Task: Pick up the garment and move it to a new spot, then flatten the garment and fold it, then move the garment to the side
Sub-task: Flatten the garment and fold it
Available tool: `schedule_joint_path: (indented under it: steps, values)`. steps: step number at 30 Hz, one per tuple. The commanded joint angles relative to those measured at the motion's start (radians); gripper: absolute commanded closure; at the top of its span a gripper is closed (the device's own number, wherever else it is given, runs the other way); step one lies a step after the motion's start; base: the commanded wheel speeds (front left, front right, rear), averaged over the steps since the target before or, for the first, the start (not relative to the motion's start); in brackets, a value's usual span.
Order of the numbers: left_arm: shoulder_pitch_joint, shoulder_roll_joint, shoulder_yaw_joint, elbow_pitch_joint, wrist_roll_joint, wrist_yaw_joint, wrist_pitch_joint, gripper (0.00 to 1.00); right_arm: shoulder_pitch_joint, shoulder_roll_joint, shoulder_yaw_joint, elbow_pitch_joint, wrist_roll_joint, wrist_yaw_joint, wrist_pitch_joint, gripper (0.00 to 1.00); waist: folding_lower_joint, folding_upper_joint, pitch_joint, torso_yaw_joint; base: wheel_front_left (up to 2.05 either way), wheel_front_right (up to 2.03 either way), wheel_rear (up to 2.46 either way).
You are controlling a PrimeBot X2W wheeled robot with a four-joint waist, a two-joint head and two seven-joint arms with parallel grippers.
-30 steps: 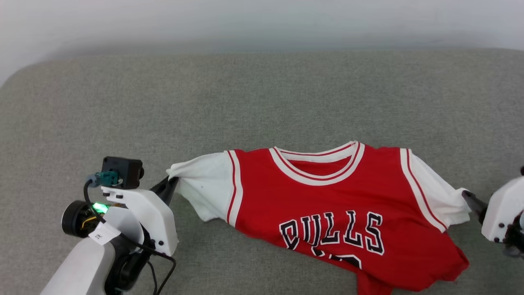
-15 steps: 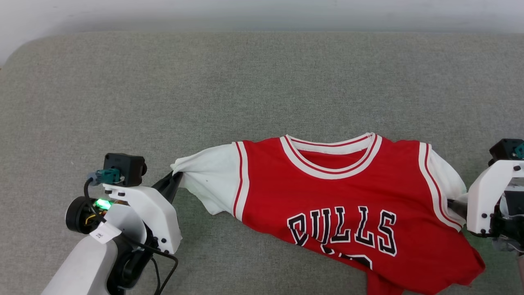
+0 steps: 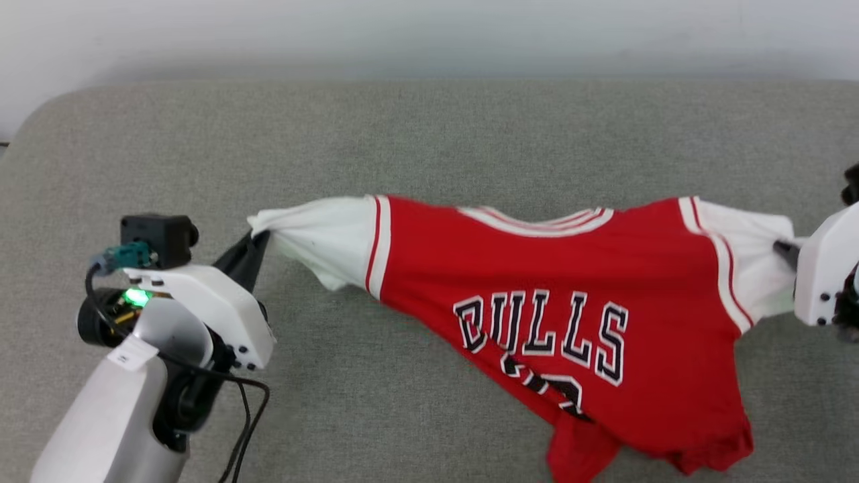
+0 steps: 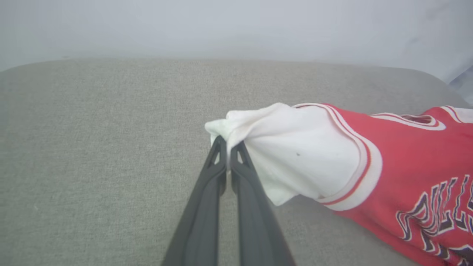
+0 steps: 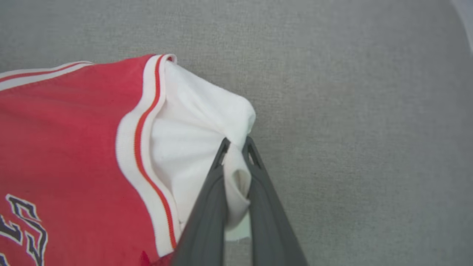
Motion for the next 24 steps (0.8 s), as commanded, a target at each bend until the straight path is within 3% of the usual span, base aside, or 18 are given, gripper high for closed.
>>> schedule_joint_path:
  steps: [1,8,16,24]
  values:
    - [-0.027,0.004,0.013,0.011,0.005,0.004,-0.014,1.0,-0.024,-0.012,-0.004,-0.01,-0.012,-0.001,-0.014,1.0,0.0,0.0,-0.014,-0.005,0.0,0.0,0.0]
    - [-0.249,-0.023,0.052,0.167,0.015,-0.021,-0.107,1.0,-0.186,-0.007,-0.019,-0.042,-0.115,-0.001,-0.11,1.0,0.0,0.0,-0.03,-0.017,0.0,0.0,0.0]
    - [-0.549,-0.04,0.055,0.37,0.044,-0.081,-0.195,1.0,-0.432,-0.011,-0.014,0.007,-0.186,-0.001,-0.226,1.0,0.0,0.0,0.041,-0.027,0.0,0.0,0.0]
    - [-0.869,0.009,0.08,0.525,0.099,-0.107,-0.301,1.0,-0.712,-0.014,0.027,0.058,-0.235,-0.002,-0.335,1.0,0.0,0.0,0.16,-0.053,0.0,0.0,0.0]
